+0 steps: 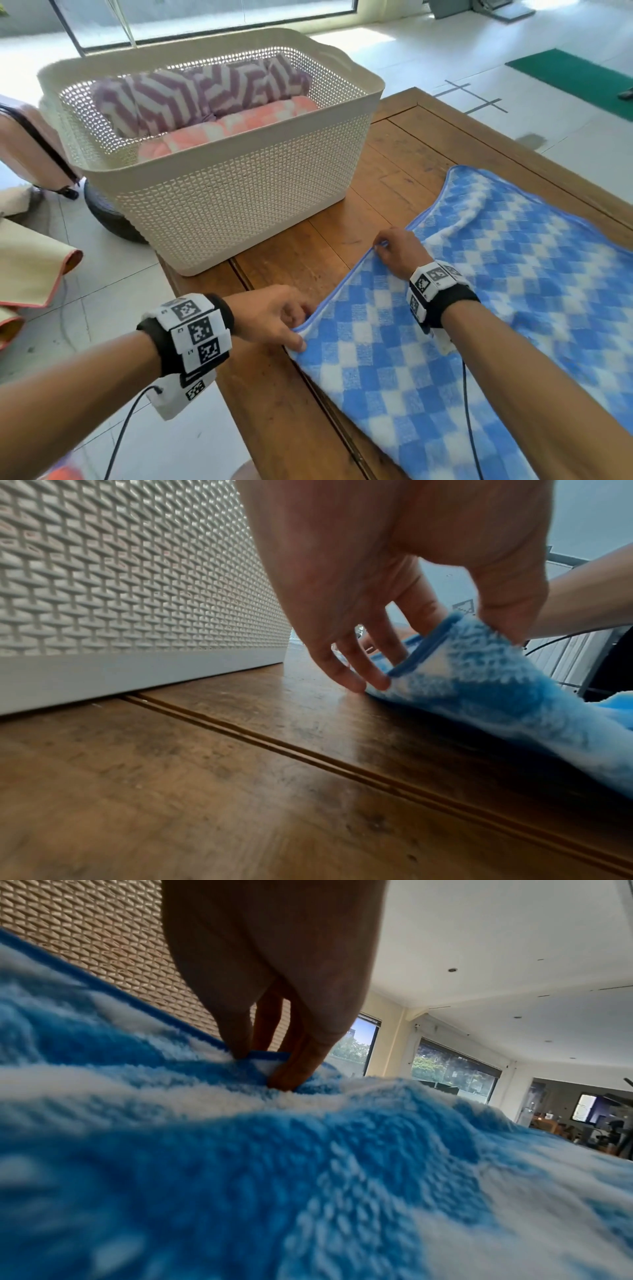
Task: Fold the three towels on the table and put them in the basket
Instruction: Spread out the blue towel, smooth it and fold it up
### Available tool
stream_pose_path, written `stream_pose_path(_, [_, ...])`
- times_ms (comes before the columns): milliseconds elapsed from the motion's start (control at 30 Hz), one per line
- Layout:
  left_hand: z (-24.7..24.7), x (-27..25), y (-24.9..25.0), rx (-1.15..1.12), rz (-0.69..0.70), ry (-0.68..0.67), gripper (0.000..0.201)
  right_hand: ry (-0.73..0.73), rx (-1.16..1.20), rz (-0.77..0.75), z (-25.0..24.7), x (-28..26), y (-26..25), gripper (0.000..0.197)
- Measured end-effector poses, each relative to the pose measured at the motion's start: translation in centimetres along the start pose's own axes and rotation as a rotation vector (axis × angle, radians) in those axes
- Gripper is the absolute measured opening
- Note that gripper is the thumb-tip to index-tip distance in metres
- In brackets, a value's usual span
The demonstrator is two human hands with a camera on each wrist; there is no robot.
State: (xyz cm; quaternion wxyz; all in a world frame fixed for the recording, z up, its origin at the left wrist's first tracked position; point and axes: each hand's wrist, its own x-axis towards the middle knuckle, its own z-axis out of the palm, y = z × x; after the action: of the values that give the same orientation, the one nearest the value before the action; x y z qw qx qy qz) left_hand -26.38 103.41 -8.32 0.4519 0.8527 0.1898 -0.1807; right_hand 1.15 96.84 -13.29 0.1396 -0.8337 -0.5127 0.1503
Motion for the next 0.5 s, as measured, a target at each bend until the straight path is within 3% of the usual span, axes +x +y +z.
stream_pose_path(33, [0.1, -0.1, 0.0, 0.019, -0.01, -0.033, 0.003, -0.018, 0.008, -0.008, 0.0, -0.1, 0.0, 0.024])
stream_pose_path(133, [-0.2, 0.0, 0.3, 0.043, -0.112, -0.113, 0.022, -0.089, 0.037, -0.038, -0.2, -1.0, 0.1, 0.038])
stream_pose_path(200, [-0.4, 0.2, 0.6, 0.04, -0.131, -0.159, 0.03, -0.034, 0.051, -0.03, -0.5, -1.8, 0.4, 0.036])
stream_pose_path(333, [0.1, 1.0, 1.3, 0.155, -0.145, -0.11, 0.03, 0.098, -0.072, 0.097, -1.3, -4.3, 1.8, 0.032])
stream_pose_path(433, [0.9, 1.3, 1.6, 0.238, -0.154, -0.171, 0.03, -0.12, -0.162, 0.207, -0.9, -6.7, 3.1, 0.045])
stream_pose_path(500, [1.0, 1.1, 1.7, 0.267, -0.197, -0.21, 0.032, -0.184, -0.24, 0.2, -0.3, -8.0, 3.4, 0.044])
